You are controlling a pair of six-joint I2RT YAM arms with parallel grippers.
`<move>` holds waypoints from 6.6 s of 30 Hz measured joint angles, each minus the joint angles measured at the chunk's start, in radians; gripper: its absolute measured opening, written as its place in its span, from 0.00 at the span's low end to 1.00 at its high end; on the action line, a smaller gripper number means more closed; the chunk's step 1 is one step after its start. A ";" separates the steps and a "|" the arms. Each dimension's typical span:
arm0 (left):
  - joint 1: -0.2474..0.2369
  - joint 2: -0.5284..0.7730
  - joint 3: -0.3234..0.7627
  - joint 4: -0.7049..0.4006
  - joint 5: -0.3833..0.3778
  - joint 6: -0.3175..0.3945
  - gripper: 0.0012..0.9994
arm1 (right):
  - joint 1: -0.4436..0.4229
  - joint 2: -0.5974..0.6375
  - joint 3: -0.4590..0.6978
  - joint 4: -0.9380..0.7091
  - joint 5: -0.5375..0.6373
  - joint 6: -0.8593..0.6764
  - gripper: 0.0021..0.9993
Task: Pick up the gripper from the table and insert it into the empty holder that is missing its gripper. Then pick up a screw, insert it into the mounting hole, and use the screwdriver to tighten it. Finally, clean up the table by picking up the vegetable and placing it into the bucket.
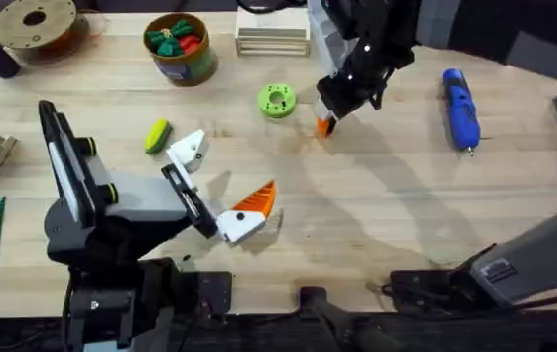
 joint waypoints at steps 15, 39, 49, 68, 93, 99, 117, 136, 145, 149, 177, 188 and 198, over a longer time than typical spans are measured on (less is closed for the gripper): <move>0.000 0.000 0.000 0.000 0.000 0.000 0.99 | -0.061 0.000 0.044 -0.125 -0.332 0.000 0.01; 0.000 0.000 0.000 0.000 0.000 0.000 0.99 | -0.257 -0.030 0.043 -0.192 -1.081 -0.244 0.01; 0.000 0.000 0.000 0.000 0.000 0.000 0.99 | -0.252 -0.030 -0.197 0.132 -1.339 -0.109 0.01; 0.000 0.000 0.000 0.000 0.000 0.000 0.99 | -0.062 0.101 -0.208 0.354 -1.511 0.177 0.01; 0.000 0.000 0.000 0.000 0.000 0.000 0.99 | 0.000 0.104 -0.208 0.516 -1.514 0.314 0.01; 0.000 0.000 0.000 0.000 0.000 0.000 0.99 | 0.013 0.114 -0.208 0.599 -1.511 0.377 0.01; 0.000 0.000 0.000 0.000 -0.002 0.000 0.99 | 0.014 0.150 -0.208 0.621 -1.495 0.456 0.01; 0.000 0.000 0.000 0.000 0.000 0.000 0.99 | 0.022 0.150 -0.208 0.734 -1.527 0.548 0.01; 0.000 0.000 0.000 0.000 -0.002 0.008 0.99 | 0.031 0.150 -0.208 0.805 -1.519 0.554 0.01; 0.000 0.000 0.000 0.000 -0.008 0.008 0.99 | 0.035 0.150 -0.208 0.822 -1.508 0.559 0.01; 0.000 0.000 0.000 0.000 -0.008 0.006 0.99 | 0.057 0.150 -0.208 0.828 -1.476 0.595 0.01; 0.002 0.000 0.000 0.000 -0.012 -0.003 0.99 | 0.081 0.150 -0.208 0.862 -1.443 0.596 0.00; 0.002 0.000 0.000 0.000 -0.016 -0.020 0.99 | 0.080 0.149 -0.207 0.890 -1.395 0.655 0.00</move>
